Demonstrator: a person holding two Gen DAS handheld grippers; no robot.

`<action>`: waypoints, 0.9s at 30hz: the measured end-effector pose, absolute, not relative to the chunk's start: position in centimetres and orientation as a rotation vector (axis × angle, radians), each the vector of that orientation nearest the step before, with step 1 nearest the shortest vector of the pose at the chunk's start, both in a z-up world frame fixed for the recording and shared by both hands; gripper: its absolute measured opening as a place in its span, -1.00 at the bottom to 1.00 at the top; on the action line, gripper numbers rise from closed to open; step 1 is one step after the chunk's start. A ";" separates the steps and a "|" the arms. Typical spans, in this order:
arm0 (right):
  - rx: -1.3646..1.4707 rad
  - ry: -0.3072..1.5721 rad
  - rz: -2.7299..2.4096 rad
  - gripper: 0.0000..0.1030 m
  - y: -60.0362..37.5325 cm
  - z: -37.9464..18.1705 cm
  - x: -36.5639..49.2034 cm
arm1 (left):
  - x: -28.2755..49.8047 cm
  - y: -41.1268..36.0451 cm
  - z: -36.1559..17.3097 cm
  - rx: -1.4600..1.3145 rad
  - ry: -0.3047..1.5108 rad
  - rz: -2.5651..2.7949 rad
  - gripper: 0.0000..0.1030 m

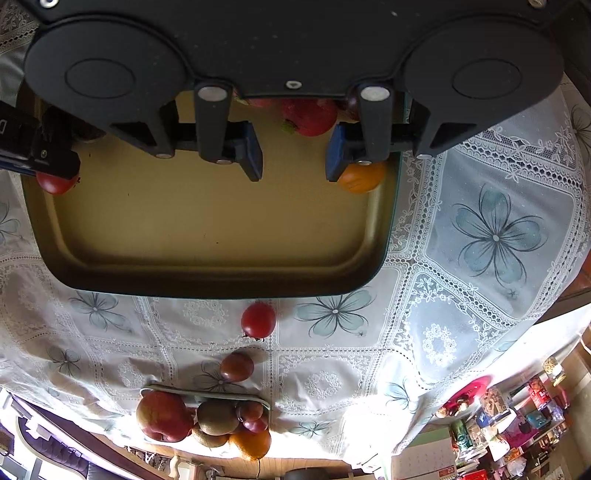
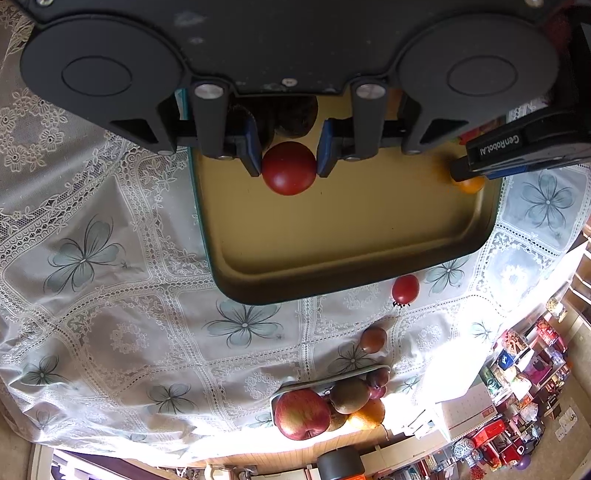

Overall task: Organize fruits
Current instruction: 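Open the left tool to drop the orange while the right tool lowers the tomato into the tray, then move both open tools back toward the remaining tomato and plum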

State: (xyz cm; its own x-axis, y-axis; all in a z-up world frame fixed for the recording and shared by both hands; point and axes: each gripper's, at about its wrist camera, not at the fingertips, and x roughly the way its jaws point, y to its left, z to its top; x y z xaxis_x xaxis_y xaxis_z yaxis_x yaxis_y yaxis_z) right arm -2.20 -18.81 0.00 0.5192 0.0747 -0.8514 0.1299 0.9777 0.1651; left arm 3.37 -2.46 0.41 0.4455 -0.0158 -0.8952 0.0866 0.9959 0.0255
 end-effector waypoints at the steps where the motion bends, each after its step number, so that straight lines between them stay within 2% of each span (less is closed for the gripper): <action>1: 0.218 1.026 -0.031 -0.32 -18.8 0.0 -2.2 | 3.4 -2.5 0.4 0.072 1.110 -0.064 -0.09; 27: 0.224 0.976 -0.032 -0.32 -19.9 1.2 -0.8 | 5.2 -2.4 1.6 0.085 1.079 -0.062 -0.09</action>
